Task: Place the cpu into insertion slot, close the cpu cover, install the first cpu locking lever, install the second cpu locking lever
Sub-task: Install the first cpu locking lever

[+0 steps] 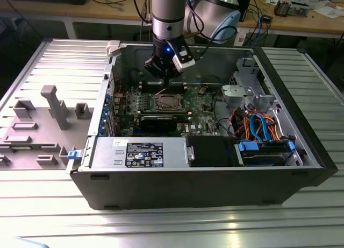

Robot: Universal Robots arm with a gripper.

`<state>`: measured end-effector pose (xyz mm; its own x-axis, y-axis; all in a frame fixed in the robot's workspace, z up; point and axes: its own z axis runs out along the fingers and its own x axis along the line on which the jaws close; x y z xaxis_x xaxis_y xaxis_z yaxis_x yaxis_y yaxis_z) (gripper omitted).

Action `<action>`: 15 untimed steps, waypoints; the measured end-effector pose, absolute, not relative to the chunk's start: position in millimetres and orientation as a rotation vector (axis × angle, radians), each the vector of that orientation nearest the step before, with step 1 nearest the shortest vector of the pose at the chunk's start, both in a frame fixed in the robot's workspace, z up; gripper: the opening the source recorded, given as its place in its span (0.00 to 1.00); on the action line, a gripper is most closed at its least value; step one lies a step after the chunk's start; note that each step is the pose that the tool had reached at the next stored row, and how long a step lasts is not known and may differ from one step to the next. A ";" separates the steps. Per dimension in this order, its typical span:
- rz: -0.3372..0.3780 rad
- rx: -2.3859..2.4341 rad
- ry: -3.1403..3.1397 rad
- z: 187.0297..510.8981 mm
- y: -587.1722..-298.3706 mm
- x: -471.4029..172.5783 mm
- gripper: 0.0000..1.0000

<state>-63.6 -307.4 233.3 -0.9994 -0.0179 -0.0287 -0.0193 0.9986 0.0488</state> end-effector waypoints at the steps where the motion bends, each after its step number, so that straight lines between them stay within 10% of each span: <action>1: 0.077 -0.029 3.112 233.2 -307.0 -63.6 0.11; 15: 0.077 -0.029 3.113 229.6 -301.4 -58.7 0.11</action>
<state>-58.7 -301.4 229.6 -0.9994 -0.0180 -0.0282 -0.0194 0.9986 0.0490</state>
